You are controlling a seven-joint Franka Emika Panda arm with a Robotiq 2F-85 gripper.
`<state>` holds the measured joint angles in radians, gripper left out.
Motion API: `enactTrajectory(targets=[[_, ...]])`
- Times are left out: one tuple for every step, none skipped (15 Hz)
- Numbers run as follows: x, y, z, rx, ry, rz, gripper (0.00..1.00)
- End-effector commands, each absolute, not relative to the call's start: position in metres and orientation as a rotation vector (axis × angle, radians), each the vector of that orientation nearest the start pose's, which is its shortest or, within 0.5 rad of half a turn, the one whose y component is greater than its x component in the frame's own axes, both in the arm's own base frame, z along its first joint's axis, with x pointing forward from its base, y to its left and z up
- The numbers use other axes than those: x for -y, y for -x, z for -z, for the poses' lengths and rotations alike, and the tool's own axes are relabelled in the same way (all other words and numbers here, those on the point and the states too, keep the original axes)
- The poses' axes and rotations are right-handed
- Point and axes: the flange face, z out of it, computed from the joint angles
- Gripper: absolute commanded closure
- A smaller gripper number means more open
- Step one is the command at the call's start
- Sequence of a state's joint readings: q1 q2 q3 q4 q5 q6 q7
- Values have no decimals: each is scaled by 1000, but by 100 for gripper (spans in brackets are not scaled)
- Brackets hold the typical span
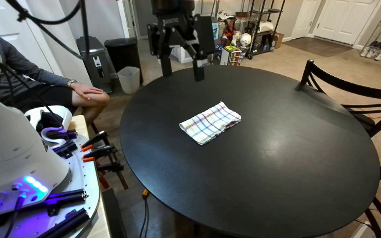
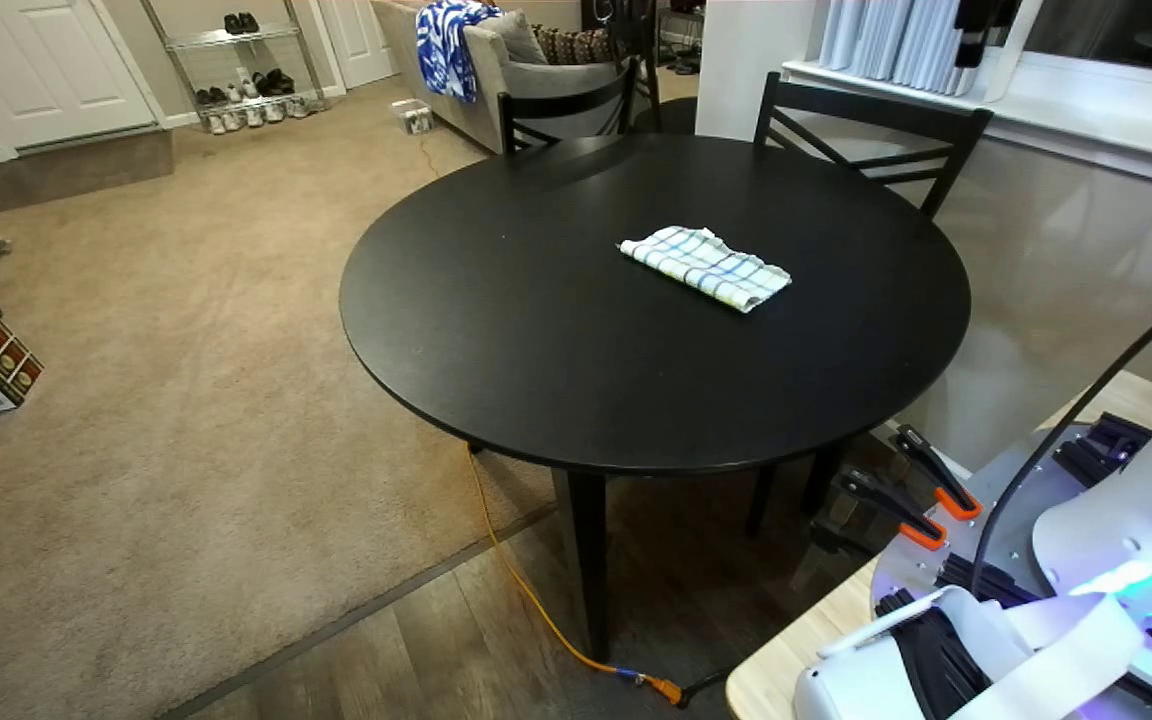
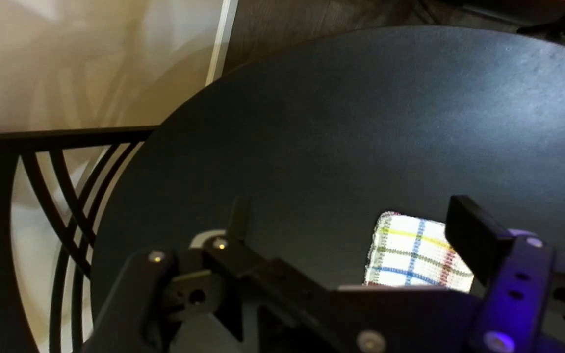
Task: Unfold the tea towel to the left
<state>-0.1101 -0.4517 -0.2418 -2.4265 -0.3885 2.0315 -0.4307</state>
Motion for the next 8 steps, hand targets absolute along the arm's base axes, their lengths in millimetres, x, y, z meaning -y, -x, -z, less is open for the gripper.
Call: enactTrajectory(targets=[[169, -431, -464, 435, 3360, -50, 0], [170, -442, -462, 433, 3352, -47, 0], [171, -452, -459, 429, 3350, -40, 0], [172, -463, -456, 428, 3343, -28, 0], [172, -473, -453, 428, 3336, -20, 0], [171, -484, -450, 425, 3322, -11, 0], [171, -494, -447, 420, 3312, 1, 0], [168, -503, -444, 419, 3291, 11, 0]])
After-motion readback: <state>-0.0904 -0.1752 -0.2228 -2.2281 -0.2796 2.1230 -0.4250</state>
